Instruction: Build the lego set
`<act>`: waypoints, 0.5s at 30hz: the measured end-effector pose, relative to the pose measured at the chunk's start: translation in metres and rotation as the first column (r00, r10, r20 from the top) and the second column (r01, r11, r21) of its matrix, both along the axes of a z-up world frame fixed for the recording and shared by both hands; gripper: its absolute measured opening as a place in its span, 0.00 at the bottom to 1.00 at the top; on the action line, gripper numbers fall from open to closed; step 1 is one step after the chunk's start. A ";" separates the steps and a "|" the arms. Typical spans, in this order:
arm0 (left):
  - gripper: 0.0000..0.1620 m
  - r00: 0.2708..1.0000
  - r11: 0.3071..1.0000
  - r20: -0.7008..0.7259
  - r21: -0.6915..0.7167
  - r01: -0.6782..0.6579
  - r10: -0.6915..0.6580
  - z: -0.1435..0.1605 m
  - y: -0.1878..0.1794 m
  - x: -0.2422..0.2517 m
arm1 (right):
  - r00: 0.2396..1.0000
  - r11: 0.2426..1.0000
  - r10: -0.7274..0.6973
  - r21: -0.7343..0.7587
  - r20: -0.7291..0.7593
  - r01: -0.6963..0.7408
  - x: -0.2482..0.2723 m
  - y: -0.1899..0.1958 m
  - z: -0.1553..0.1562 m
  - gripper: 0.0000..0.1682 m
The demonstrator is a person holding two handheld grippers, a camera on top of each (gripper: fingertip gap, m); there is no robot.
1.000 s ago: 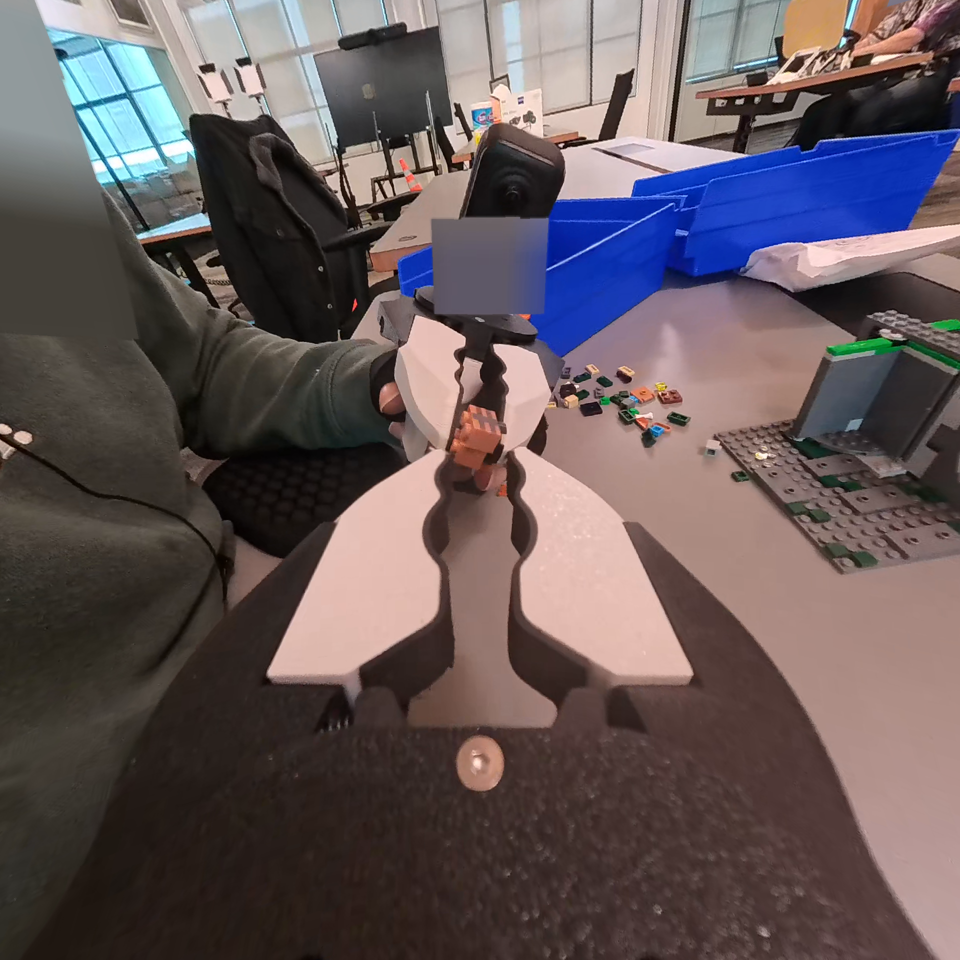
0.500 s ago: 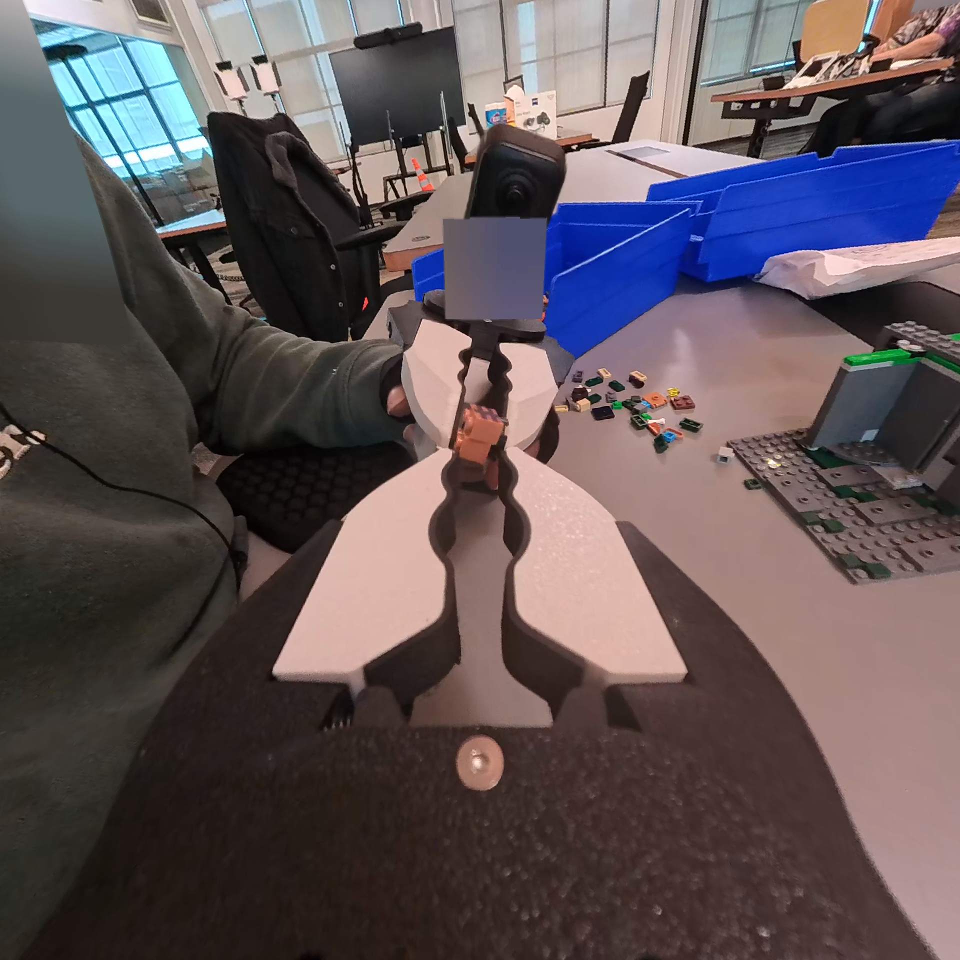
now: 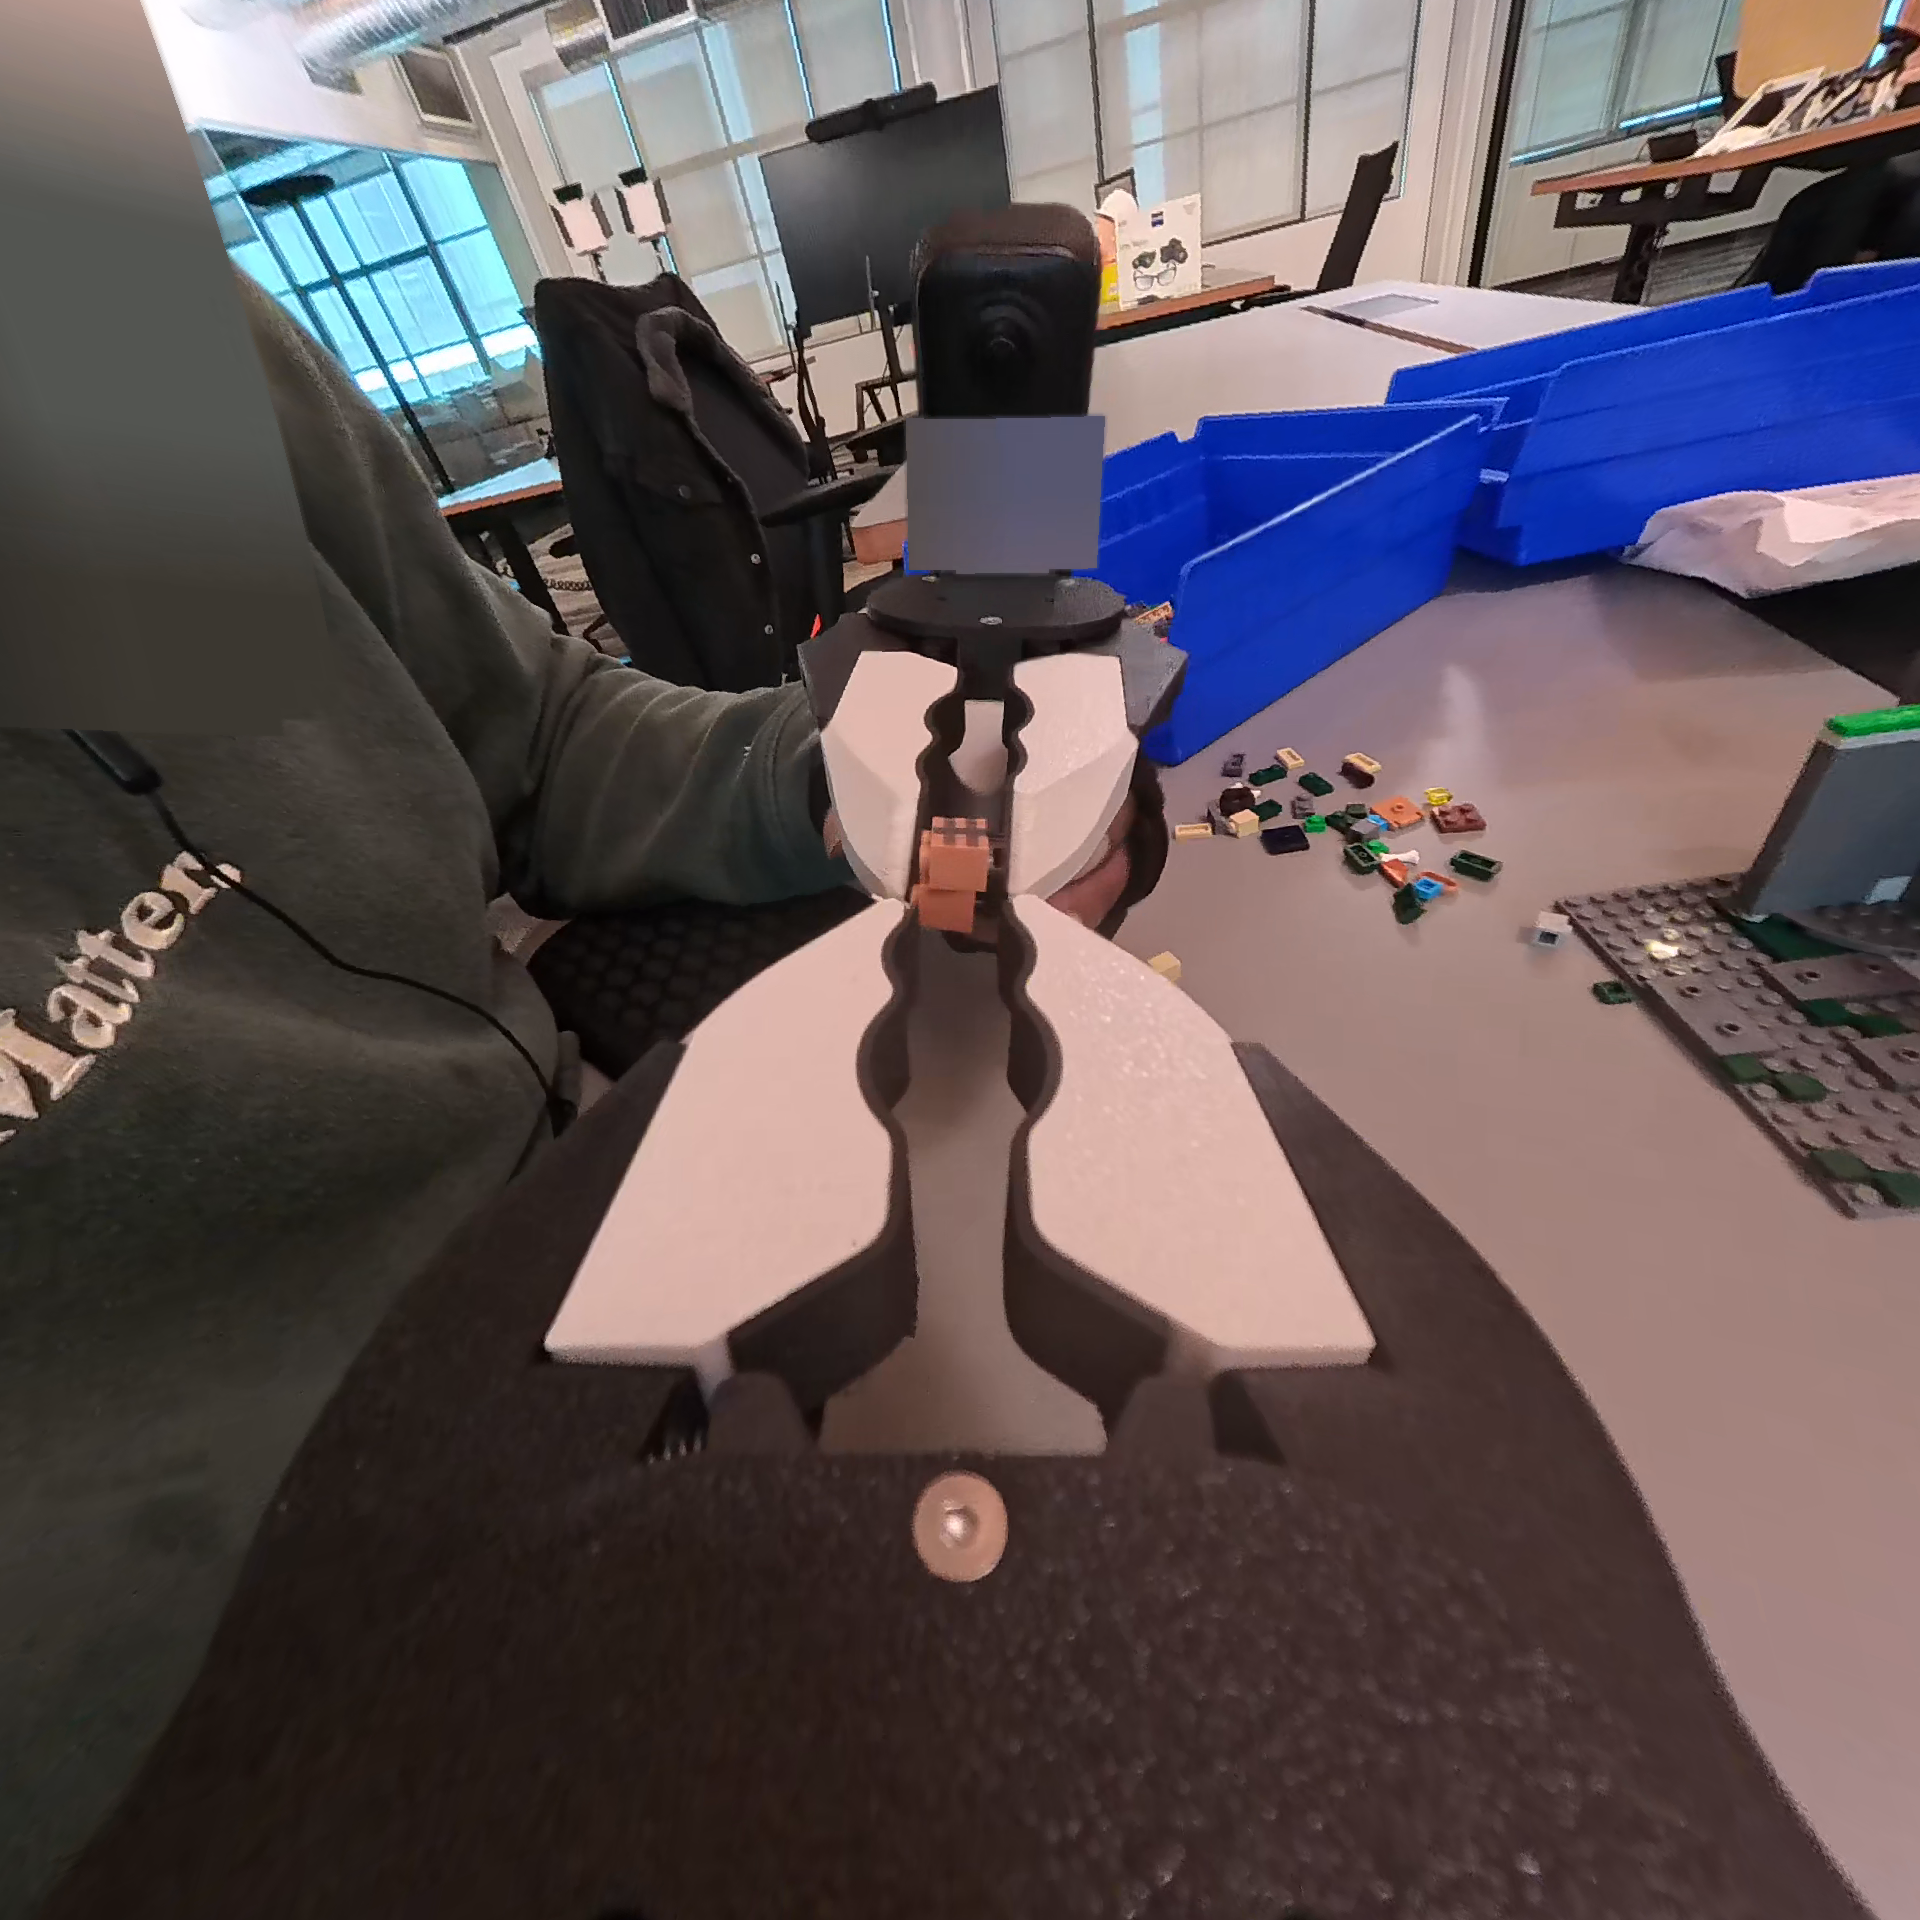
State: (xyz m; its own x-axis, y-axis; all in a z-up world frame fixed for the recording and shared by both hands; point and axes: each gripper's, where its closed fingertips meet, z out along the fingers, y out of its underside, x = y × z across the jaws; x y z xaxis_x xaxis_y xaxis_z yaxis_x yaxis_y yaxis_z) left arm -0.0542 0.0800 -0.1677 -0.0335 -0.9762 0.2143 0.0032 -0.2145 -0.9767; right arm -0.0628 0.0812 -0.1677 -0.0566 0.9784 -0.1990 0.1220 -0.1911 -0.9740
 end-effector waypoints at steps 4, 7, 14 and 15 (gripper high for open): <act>0.09 0.999 0.998 -0.034 0.056 0.002 0.000 -0.001 -0.004 -0.001 | 1.000 0.999 0.006 0.052 0.025 -0.007 -0.001 -0.004 0.000 0.07; 0.09 0.999 0.996 -0.046 0.087 0.001 0.003 0.000 -0.006 -0.002 | 0.999 0.993 -0.007 0.115 0.049 0.002 -0.002 -0.005 0.000 0.07; 0.09 0.998 0.995 -0.053 0.101 -0.029 0.034 -0.002 0.000 -0.004 | 0.997 0.994 -0.043 0.104 0.065 0.036 -0.004 0.000 -0.002 0.07; 0.09 0.998 0.995 -0.048 0.099 -0.030 0.035 -0.002 0.000 -0.004 | 0.996 0.993 -0.050 0.112 0.069 0.042 -0.004 0.001 -0.003 0.07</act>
State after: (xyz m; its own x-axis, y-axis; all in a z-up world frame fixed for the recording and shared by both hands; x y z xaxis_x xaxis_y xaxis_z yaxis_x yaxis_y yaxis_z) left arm -0.0583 0.0804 -0.1695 0.0071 -0.9929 0.1184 -0.0405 -0.1186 -0.9921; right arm -0.0664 0.0821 -0.1703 -0.0006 0.9958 -0.0912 0.1854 -0.0895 -0.9786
